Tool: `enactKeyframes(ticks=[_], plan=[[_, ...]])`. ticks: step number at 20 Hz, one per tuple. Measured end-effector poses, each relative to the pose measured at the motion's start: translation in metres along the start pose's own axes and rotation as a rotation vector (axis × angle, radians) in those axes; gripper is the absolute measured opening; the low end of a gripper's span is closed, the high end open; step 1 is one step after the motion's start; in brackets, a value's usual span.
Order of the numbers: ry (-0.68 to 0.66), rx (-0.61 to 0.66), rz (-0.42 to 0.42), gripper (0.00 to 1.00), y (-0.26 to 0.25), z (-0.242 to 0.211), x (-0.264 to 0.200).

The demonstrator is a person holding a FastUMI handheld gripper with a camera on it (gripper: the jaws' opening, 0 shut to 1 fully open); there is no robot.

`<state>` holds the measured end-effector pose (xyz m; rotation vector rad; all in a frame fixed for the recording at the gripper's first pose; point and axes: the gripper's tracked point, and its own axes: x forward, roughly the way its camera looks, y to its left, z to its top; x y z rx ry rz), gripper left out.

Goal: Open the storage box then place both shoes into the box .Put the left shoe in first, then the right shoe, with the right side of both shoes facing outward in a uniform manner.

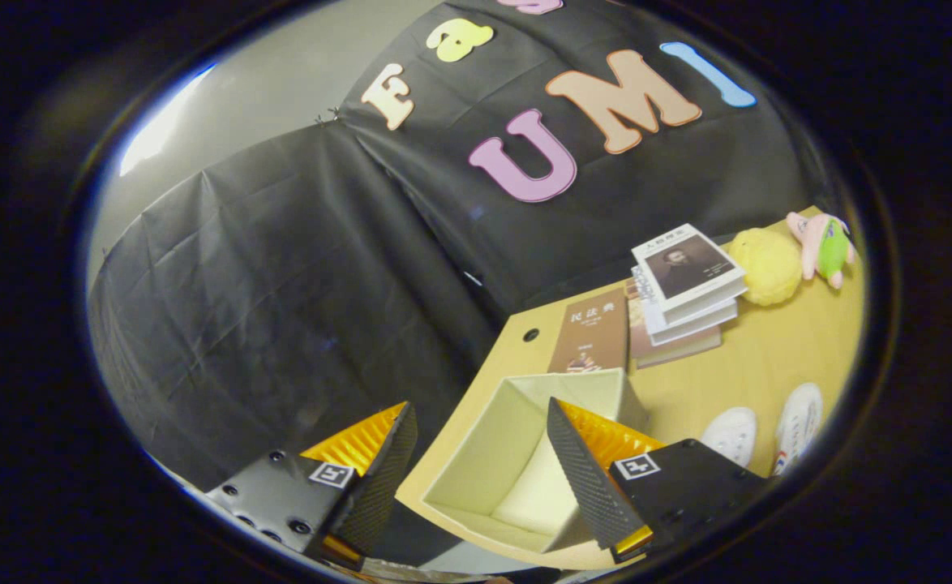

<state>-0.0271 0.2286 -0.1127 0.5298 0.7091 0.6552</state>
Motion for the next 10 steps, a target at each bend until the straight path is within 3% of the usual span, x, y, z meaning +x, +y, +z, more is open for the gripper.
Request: enactKeyframes(ticks=[10], plan=[[0.049,-0.162,-0.253,1.0,-0.141,-0.01,-0.055]])
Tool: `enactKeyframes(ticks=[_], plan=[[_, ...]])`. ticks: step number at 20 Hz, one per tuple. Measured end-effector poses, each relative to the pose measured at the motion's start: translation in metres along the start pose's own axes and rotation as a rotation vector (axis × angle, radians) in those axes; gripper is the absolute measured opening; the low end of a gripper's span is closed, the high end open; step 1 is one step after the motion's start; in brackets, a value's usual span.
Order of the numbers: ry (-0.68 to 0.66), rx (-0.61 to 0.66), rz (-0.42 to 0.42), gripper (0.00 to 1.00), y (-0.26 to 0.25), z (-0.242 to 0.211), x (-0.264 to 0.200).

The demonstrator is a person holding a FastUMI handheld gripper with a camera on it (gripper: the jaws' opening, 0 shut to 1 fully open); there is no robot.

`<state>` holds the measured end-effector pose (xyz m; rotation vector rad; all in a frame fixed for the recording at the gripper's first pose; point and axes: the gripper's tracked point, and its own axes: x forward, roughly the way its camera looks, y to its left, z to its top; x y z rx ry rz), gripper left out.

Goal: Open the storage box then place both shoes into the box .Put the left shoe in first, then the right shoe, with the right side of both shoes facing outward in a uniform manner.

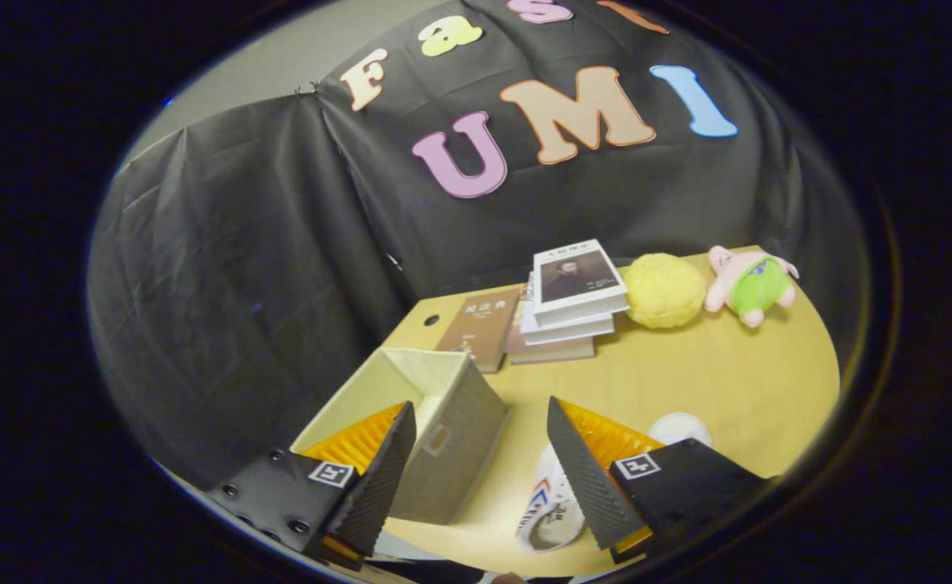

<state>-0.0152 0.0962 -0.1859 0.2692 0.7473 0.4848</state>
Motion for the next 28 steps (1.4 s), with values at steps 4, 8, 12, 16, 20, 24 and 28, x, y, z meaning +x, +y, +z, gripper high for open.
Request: enactKeyframes(ticks=[4,8,12,16,20,24,28], plan=[[0.054,-0.013,-0.04,1.0,-0.035,-0.027,0.005],[0.13,-0.052,-0.072,1.0,-0.064,-0.062,0.013],[0.221,-0.059,-0.065,1.0,-0.078,-0.097,0.026],[0.299,-0.066,-0.065,1.0,-0.091,-0.12,0.042],[0.37,-0.108,-0.064,0.99,-0.098,-0.142,0.049],[0.449,-0.166,-0.091,0.88,-0.11,-0.164,0.053],[0.488,-0.131,-0.055,0.65,-0.103,-0.17,0.059]])
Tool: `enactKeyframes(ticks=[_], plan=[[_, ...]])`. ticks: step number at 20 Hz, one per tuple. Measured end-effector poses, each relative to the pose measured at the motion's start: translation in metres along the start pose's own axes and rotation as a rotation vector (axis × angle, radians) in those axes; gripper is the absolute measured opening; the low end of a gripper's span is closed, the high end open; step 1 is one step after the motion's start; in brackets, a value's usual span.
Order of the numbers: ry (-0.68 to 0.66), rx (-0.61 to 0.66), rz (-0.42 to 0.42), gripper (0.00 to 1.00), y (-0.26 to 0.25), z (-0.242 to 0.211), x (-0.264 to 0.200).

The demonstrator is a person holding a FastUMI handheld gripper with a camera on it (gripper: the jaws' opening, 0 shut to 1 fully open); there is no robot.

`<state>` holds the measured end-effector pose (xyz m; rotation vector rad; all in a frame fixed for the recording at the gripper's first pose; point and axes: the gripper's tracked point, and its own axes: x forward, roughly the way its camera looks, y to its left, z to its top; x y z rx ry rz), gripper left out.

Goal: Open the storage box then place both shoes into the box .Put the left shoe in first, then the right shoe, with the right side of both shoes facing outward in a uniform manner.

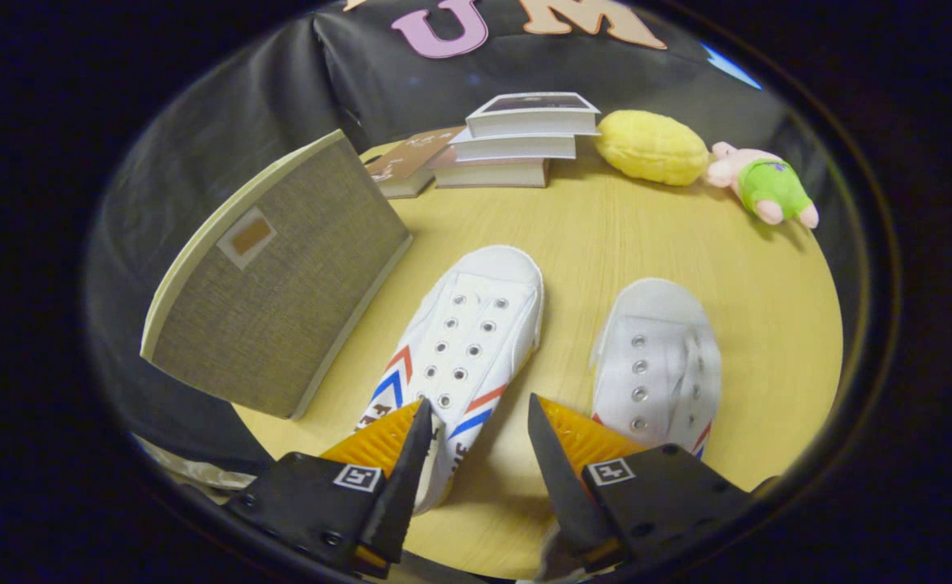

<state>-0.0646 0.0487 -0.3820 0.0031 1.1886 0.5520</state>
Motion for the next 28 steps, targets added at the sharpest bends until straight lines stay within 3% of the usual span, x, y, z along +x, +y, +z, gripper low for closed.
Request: enactKeyframes(ticks=[4,5,9,12,18,28], plan=[[0.017,0.058,0.022,0.4,0.006,-0.002,0.002],[0.015,0.065,-0.004,0.4,0.002,-0.004,0.005],[0.003,0.229,-0.012,0.04,0.0,-0.002,0.001],[0.011,0.335,0.006,0.04,0.004,-0.002,-0.001],[-0.031,0.398,-0.019,0.04,0.006,0.01,-0.022],[-0.191,0.454,-0.027,0.04,0.048,0.092,-0.091]])
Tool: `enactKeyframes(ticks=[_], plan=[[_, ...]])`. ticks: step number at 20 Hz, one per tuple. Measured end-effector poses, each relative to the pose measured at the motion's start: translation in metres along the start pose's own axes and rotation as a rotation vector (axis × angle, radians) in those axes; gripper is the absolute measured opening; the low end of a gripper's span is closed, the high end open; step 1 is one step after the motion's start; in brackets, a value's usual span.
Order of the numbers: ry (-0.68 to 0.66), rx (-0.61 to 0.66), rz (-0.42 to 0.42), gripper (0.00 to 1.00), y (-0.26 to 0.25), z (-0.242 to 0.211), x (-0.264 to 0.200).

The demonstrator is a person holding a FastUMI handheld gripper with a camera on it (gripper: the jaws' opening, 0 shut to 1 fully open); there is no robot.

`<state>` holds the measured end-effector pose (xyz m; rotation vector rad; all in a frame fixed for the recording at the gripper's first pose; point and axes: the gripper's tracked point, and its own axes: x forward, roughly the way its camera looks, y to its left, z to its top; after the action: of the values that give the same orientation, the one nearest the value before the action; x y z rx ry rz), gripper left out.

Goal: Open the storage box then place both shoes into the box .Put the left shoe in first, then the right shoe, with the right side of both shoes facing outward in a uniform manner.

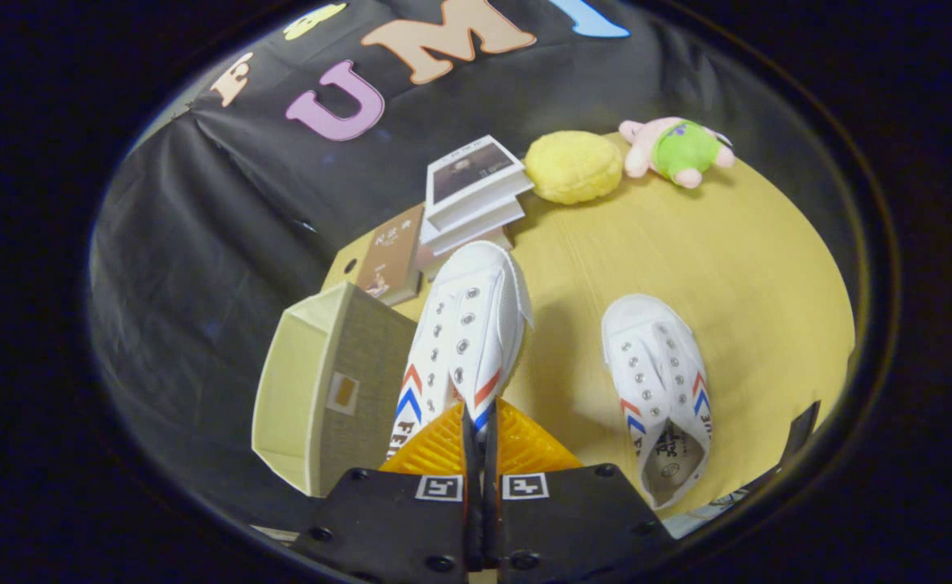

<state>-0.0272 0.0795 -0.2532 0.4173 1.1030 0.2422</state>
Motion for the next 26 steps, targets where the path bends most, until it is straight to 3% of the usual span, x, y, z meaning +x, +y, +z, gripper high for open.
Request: enactKeyframes(ticks=[11,21,26], plan=[[-0.056,-0.031,0.085,0.04,0.119,0.011,-0.009],[0.084,-0.112,0.11,0.04,0.191,-0.053,0.055],[0.156,-0.118,0.073,0.04,0.199,-0.078,0.084]])
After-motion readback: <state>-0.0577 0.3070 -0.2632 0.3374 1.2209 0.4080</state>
